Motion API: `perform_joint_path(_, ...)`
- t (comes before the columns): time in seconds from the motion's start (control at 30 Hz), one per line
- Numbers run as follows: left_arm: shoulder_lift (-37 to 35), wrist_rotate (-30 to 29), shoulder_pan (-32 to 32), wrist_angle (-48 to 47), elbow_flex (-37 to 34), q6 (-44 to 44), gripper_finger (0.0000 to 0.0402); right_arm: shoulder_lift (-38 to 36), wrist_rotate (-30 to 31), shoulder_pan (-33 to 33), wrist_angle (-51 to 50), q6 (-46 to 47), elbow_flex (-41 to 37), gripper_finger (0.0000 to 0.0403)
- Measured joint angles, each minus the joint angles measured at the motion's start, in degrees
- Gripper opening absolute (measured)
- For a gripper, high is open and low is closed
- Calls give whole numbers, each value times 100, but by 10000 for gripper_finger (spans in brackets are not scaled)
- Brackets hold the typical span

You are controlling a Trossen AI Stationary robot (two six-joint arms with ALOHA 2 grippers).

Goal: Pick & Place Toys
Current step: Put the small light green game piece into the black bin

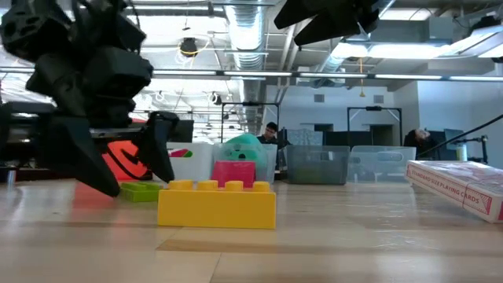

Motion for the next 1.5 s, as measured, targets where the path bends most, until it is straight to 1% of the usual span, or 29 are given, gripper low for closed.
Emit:
perform_joint_path(0.27, -21, 67, 0, 641, -624, -560, 301, 0, 1, -25, 2, 0, 0, 294)
perform_joint_path(0.37, -12, 62, 0, 963, -763, -597, 301, 0, 0, -69, 2, 0, 2, 294)
perform_joint_path(0.77, 32, 27, 0, 1117, -772, -577, 301, 0, -127, -201, 7, 87, 2, 294)
perform_joint_path(0.87, 217, 69, 0, 1338, -767, -615, 301, 0, -127, -201, 7, 92, 1, 294)
perform_joint_path(1.03, 889, 182, 0, 2288, -763, -1015, 301, 0, -127, -199, 7, 103, 2, 294)
perform_joint_path(1.2, 1402, 175, 0, 3069, -765, -1150, 301, 0, -127, -192, 7, 103, 2, 294)
perform_joint_path(1.3, 1622, 175, 0, 3299, -761, -1165, 301, 0, -127, -192, 4, 103, 1, 294)
perform_joint_path(1.5, 1887, 181, 0, 3383, -602, -1178, 301, -2, -127, -192, 2, 103, 1, 294)
